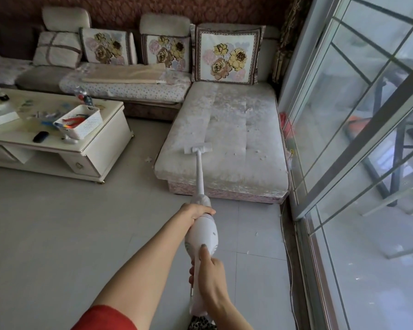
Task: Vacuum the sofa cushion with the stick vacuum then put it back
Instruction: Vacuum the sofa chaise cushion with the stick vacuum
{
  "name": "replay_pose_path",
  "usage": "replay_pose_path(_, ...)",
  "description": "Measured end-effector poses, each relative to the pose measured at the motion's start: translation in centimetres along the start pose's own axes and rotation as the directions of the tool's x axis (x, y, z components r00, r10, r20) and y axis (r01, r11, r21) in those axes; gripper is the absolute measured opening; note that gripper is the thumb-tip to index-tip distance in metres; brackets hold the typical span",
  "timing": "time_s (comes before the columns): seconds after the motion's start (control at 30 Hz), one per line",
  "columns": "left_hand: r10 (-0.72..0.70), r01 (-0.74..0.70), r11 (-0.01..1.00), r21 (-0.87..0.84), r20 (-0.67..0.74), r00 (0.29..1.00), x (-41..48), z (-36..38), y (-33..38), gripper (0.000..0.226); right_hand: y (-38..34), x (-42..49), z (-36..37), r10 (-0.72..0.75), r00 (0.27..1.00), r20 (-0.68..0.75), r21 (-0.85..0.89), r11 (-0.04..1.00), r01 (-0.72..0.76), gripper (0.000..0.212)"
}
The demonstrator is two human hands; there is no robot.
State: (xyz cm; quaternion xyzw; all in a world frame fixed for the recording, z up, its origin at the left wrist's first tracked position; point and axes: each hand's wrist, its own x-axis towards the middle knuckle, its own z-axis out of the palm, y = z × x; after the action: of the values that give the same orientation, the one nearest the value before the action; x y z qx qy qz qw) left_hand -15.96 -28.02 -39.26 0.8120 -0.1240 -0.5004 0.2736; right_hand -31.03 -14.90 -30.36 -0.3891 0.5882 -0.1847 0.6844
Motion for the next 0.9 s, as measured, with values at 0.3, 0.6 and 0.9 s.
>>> replay_pose_path(0.3, -0.034, 0.030, 0.995, 0.098, 0.046, 0.998, 0.3, 0.4, 2.3, 0.098, -1.3, 1.8, 0.3, 0.060, 0.998, 0.012, 0.059, 0.996, -0.061, 0.039)
replay_pose_path(0.6, -0.068, 0.051, 0.995, 0.084, 0.213, 0.975, -3.0, -2.1, 5.7, 0.047, -4.3, 2.5, 0.2, 0.128, 0.990, 0.060, 0.137, 0.981, -0.135, 0.040)
replay_pose_path(0.9, -0.073, 0.179, 0.955, -0.237, 0.396, 0.916, -0.6, -3.2, 7.4, 0.047, -8.4, 3.0, 0.0, 0.177, 0.980, 0.090, 0.271, 0.943, -0.195, 0.044)
